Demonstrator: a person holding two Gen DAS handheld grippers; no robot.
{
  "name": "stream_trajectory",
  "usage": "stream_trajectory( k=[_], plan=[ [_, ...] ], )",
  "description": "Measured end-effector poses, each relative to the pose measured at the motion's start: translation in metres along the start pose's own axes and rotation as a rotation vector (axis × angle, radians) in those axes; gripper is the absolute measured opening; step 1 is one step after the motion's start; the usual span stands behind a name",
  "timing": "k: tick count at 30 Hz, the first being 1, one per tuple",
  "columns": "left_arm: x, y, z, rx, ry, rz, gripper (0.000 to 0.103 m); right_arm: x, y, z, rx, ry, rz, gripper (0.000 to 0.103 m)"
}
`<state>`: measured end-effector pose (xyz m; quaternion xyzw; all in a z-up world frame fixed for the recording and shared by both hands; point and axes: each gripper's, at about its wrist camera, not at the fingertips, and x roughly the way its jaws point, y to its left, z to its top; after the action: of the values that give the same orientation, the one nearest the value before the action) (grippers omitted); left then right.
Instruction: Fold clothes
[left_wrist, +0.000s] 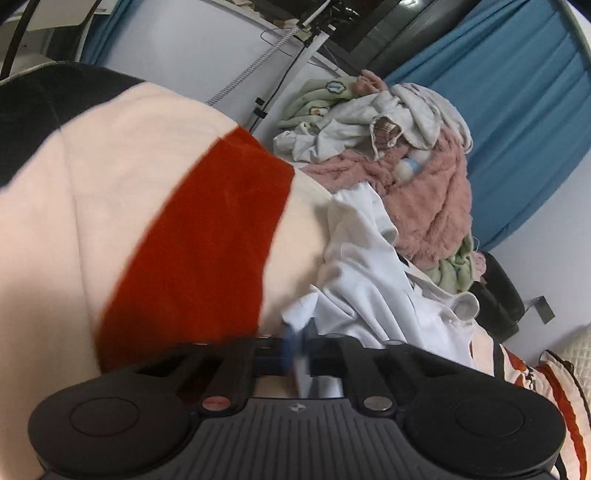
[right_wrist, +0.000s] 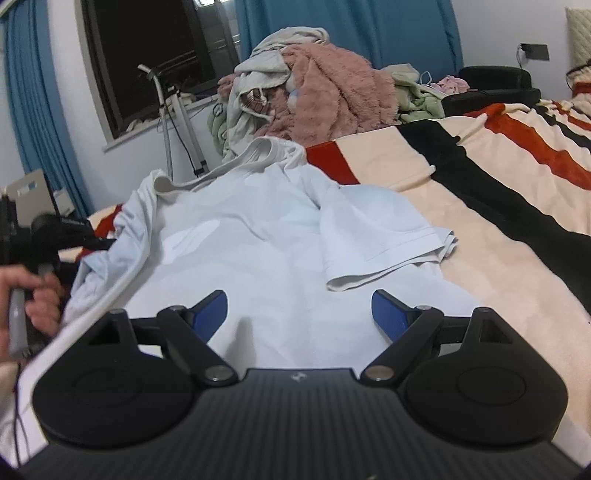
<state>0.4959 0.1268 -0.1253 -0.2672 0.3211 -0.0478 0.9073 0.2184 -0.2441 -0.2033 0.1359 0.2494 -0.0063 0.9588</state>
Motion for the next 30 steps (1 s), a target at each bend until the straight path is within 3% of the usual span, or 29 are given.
stream_trajectory(
  k=[3,6,12,14,16,19,20,24,27,30],
  plan=[
    [-0.001,0.005,0.022,0.053,-0.020,0.023,0.004,0.004,0.005,-0.004,-0.028,0.010,-0.013,0.086],
    [-0.020,0.015,0.065,0.092,-0.059,0.096,0.003,0.009,0.009,-0.005,-0.049,0.015,-0.029,0.086],
    [-0.022,0.027,0.154,0.253,-0.119,0.521,0.003,0.019,0.018,-0.009,-0.089,0.022,-0.049,0.088],
    [-0.010,0.041,0.165,0.231,-0.076,0.575,0.004,0.021,0.021,-0.011,-0.104,0.025,-0.052,0.089],
    [-0.007,0.054,0.161,0.181,-0.065,0.557,0.010,0.023,0.023,-0.012,-0.113,0.026,-0.054,0.089],
    [-0.012,0.066,0.147,0.139,-0.085,0.525,0.031,0.025,0.022,-0.012,-0.113,0.027,-0.055,0.088],
    [-0.022,0.072,0.139,0.109,-0.086,0.492,0.039,0.025,0.022,-0.012,-0.113,0.027,-0.055,0.088],
    [-0.089,0.098,0.099,-0.017,-0.108,0.343,0.054,0.025,0.021,-0.010,-0.110,0.028,-0.053,0.088],
    [-0.141,0.116,0.069,-0.143,-0.144,0.246,0.061,0.024,0.022,-0.011,-0.107,0.027,-0.052,0.089],
    [-0.180,0.136,0.034,-0.311,-0.136,0.093,0.064,0.022,0.021,-0.011,-0.093,0.027,-0.045,0.088]
  ],
)
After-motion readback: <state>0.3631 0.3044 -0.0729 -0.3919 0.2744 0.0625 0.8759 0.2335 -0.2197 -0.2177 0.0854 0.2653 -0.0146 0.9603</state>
